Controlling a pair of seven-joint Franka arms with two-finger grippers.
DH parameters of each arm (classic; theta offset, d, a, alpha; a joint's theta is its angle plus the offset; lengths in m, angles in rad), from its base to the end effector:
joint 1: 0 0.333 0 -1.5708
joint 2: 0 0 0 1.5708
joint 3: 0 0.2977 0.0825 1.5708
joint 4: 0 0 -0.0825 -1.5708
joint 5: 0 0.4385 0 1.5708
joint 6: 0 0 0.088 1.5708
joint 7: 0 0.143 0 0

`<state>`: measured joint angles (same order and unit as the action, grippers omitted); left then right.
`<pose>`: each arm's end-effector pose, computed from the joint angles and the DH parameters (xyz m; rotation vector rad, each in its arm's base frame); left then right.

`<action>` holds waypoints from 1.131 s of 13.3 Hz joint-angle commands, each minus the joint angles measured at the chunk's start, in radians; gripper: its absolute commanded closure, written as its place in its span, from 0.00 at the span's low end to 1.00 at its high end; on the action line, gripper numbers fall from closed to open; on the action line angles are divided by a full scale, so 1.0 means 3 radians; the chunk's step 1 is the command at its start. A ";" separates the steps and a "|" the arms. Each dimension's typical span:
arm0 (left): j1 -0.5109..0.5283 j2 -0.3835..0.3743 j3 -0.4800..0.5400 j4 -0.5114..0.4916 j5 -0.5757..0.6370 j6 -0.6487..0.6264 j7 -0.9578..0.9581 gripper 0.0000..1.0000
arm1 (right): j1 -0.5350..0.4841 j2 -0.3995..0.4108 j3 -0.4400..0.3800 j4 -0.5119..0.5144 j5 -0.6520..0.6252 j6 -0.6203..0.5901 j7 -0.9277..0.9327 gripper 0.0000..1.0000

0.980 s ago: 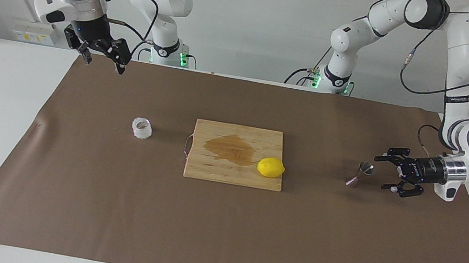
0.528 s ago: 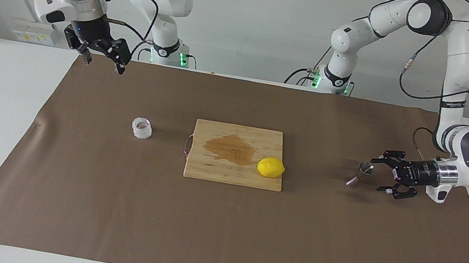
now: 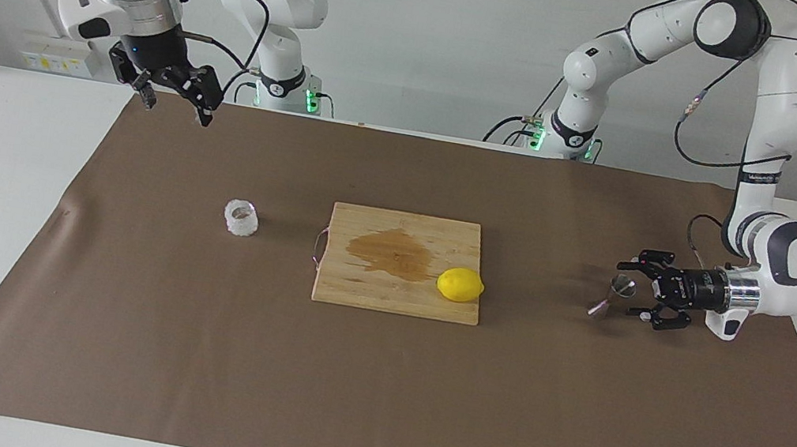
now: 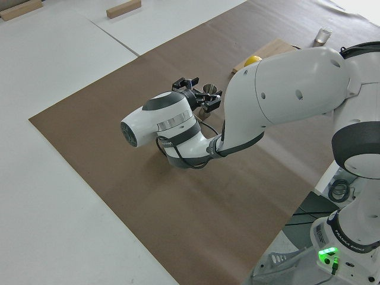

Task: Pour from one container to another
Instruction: 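Close the left gripper around the small metal cup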

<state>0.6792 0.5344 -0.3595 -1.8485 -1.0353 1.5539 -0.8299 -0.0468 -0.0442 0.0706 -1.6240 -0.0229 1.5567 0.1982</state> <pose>0.6074 0.0747 0.2143 1.3399 1.3769 -1.1606 0.5931 0.0115 0.5676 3.1012 -0.2714 -0.0314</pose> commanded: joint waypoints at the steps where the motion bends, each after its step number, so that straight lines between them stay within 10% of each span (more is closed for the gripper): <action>1: 0.0083 -0.0017 -0.0059 -0.0092 0.0040 -0.0041 0.0184 0.00 | -0.0028 0.0004 0.0020 0.0014 -0.0016 -0.0050 0.0050 0.00; 15: 0.0134 -0.0017 -0.0064 -0.0133 0.0158 -0.0025 0.0348 0.09 | -0.0028 0.0004 0.0020 0.0014 -0.0016 -0.0050 0.0050 0.00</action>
<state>0.6997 0.5344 -0.3653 -1.8725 -0.9994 1.5522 -0.7260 -0.0468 -0.0442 0.0706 -1.6240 -0.0229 1.5567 0.1982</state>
